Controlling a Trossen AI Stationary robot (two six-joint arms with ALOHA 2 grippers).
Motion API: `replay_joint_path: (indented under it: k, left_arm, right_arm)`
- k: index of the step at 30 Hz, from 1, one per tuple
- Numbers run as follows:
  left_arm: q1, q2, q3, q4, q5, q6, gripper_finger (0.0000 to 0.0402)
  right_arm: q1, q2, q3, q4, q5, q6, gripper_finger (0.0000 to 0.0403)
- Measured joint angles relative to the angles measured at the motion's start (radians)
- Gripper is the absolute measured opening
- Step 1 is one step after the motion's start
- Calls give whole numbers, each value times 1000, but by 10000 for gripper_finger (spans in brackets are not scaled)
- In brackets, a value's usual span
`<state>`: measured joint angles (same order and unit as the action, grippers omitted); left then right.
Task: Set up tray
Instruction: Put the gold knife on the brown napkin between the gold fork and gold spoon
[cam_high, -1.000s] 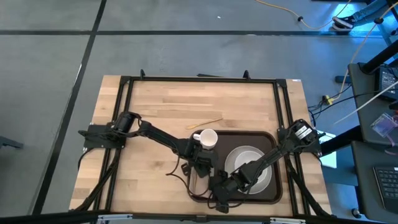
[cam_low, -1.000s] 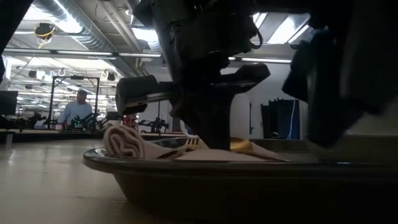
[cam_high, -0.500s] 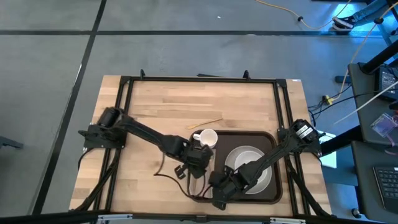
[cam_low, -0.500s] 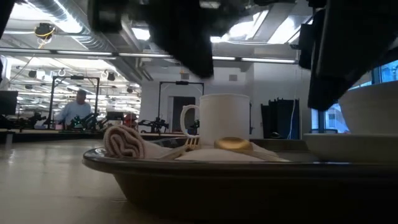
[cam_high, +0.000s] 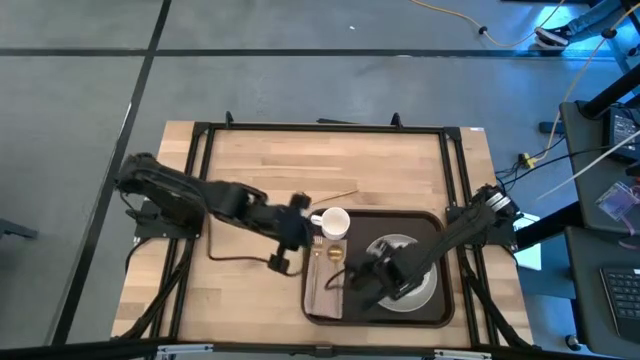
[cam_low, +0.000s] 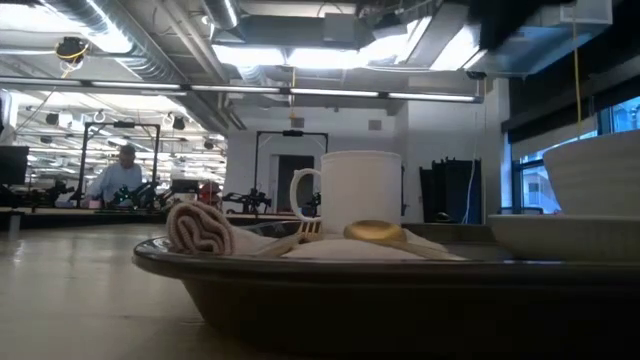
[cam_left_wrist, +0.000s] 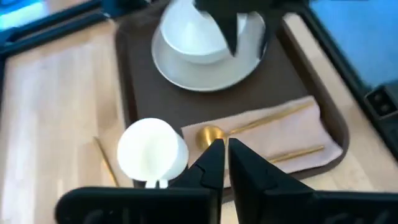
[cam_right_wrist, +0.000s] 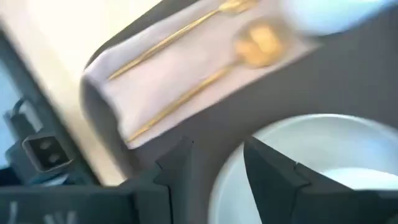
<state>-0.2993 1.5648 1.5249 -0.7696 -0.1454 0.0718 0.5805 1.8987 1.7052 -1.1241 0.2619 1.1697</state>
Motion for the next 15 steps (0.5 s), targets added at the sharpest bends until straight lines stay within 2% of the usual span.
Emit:
replay_joint_path:
  k: [5, 9, 11, 13, 15]
  left_arm:
    - [23, -87, 0, -19, -16, -89, 48]
    - [41, -116, 0, -67, -106, -175, 75]
    - [49, -119, 0, -121, -146, -218, 86]
    - [61, -117, -2, -178, -173, -254, 96]
    - [68, -118, -28, -180, -181, -281, 106]
  right_arm:
    - [-15, -139, 34, -173, 20, -48, 145]
    - [-40, -238, 33, -261, 103, -95, 145]
    - [-62, -287, 33, -314, 112, -128, 145]
    - [-90, -323, 33, -376, 123, -175, 145]
    - [-115, -359, 33, -425, 178, -223, 145]
